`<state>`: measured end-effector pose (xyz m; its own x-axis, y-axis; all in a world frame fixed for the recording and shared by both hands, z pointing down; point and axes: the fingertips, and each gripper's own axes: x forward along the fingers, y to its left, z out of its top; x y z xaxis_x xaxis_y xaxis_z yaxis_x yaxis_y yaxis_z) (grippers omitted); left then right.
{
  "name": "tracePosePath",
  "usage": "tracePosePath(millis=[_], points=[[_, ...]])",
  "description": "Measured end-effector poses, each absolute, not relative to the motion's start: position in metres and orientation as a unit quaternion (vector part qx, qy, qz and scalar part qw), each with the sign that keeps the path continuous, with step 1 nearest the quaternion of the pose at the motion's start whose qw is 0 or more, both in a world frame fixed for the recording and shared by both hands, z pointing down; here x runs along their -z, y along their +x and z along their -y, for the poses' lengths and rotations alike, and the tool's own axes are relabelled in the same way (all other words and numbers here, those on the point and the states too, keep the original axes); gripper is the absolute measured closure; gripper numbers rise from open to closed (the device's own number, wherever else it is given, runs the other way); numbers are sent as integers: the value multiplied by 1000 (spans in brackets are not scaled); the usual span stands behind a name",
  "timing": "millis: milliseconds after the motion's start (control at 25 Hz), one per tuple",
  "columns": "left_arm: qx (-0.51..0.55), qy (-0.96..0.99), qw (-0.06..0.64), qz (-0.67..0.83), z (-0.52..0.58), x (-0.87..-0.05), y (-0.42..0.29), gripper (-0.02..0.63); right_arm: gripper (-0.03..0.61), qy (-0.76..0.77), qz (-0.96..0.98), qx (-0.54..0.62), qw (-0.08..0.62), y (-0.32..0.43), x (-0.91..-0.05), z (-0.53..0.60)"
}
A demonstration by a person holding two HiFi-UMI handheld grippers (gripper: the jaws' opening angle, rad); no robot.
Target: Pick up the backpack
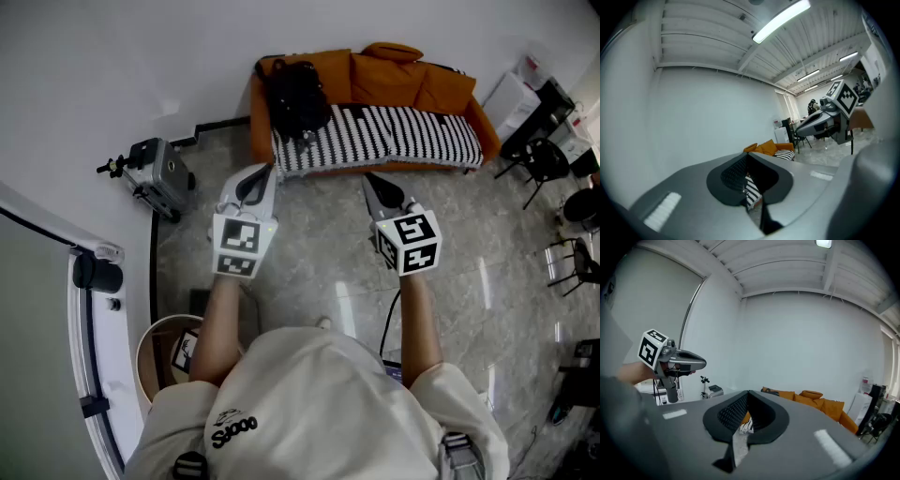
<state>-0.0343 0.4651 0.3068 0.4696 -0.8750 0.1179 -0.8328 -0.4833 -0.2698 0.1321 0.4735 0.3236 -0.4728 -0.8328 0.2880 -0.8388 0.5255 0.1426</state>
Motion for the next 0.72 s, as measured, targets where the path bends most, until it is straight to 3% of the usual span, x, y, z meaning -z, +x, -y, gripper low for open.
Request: tracePosePath(millis=[720], points=[[132, -852, 76, -502, -481, -320, -44, 603, 575, 456, 877, -25, 148, 111, -330, -493]])
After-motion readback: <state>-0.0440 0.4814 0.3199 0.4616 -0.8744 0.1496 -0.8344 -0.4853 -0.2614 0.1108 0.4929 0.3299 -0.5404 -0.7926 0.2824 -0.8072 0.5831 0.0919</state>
